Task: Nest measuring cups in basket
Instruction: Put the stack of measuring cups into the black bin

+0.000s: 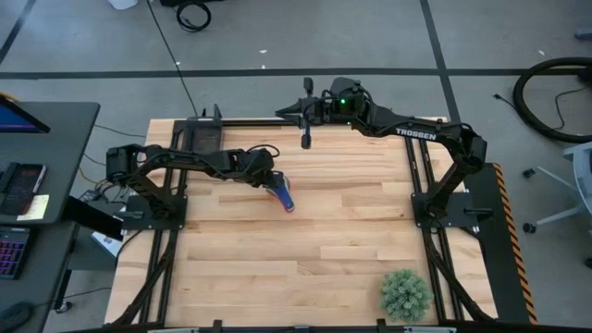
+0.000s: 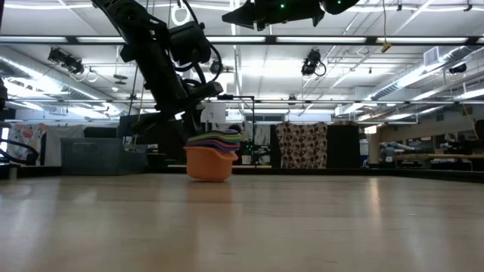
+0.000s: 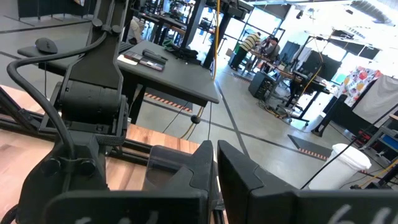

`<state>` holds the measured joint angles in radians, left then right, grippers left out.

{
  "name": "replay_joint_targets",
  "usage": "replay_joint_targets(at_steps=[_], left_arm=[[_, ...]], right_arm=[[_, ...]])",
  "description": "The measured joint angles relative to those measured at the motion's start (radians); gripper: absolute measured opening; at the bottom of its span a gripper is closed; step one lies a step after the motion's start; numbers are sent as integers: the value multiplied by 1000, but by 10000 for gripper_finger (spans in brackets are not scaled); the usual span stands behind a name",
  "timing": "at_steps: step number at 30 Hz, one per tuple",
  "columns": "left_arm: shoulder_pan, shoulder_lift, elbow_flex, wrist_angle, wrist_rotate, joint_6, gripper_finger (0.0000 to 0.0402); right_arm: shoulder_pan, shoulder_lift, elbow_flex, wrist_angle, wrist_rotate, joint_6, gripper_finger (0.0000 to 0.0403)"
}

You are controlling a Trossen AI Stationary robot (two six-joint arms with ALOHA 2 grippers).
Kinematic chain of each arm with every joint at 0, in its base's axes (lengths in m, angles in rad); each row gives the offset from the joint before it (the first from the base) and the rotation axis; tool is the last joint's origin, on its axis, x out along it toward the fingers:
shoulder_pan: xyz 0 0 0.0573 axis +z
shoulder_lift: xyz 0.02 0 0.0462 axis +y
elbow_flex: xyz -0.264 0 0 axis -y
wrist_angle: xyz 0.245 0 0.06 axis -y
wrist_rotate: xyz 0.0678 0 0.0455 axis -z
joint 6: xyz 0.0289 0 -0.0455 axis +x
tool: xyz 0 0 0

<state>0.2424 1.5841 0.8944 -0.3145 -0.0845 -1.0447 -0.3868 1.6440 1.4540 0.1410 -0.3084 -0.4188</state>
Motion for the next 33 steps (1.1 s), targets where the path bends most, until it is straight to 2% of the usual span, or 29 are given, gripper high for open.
replay_joint_targets(at_steps=[33], left_arm=[[22,-14,1,-50,34,2,83]], right_arm=[[0,0,0,0,0,0,29]])
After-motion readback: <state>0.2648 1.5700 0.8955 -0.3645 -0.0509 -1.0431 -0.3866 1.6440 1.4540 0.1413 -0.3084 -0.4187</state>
